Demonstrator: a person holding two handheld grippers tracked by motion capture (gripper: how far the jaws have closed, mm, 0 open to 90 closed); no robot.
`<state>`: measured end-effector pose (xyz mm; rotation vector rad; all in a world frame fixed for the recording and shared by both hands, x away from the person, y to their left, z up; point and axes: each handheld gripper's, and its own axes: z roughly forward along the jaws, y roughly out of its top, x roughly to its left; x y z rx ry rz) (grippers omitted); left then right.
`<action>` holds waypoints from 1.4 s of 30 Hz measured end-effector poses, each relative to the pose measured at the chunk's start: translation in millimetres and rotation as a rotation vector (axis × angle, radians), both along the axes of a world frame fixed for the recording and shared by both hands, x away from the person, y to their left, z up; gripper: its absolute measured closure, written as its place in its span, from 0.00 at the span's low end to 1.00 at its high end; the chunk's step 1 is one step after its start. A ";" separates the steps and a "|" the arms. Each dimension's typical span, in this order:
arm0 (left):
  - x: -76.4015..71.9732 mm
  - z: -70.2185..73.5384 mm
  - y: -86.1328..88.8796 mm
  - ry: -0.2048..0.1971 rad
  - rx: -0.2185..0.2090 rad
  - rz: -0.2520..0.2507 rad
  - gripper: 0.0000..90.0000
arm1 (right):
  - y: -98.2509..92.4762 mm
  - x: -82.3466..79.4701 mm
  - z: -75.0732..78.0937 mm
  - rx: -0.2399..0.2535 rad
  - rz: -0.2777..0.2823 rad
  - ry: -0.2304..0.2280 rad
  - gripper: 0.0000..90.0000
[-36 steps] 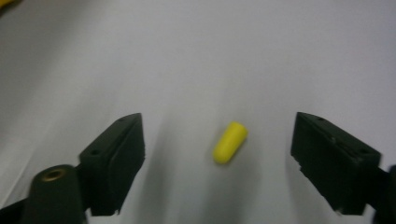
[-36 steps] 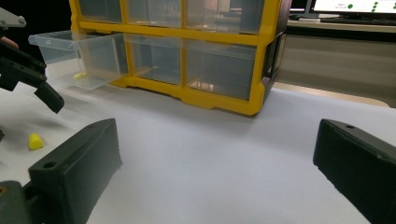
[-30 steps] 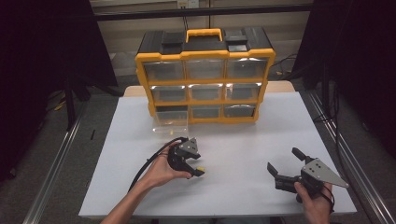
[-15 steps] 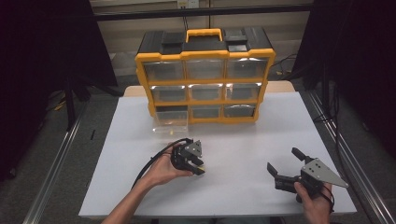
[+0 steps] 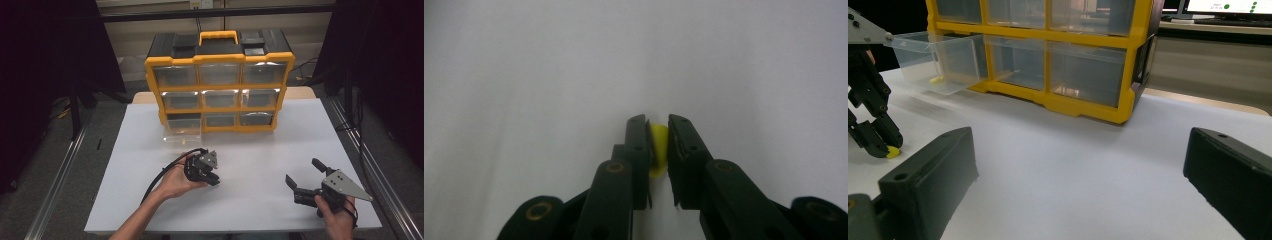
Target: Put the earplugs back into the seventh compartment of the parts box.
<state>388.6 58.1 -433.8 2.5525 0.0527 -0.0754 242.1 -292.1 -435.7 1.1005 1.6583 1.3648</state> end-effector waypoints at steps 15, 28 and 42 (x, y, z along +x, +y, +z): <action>-0.6 9.5 7.7 -0.005 -0.085 0.031 0.90 | -1.0 0.2 0.1 -0.001 -0.004 -0.001 0.01; -7.3 34.6 24.3 -0.061 -0.221 0.082 0.90 | -0.7 0.2 0.2 -0.001 -0.002 -0.002 0.01; -13.8 61.4 41.9 -0.157 -0.356 0.149 0.90 | -0.6 0.0 0.3 0.000 -0.003 -0.003 0.01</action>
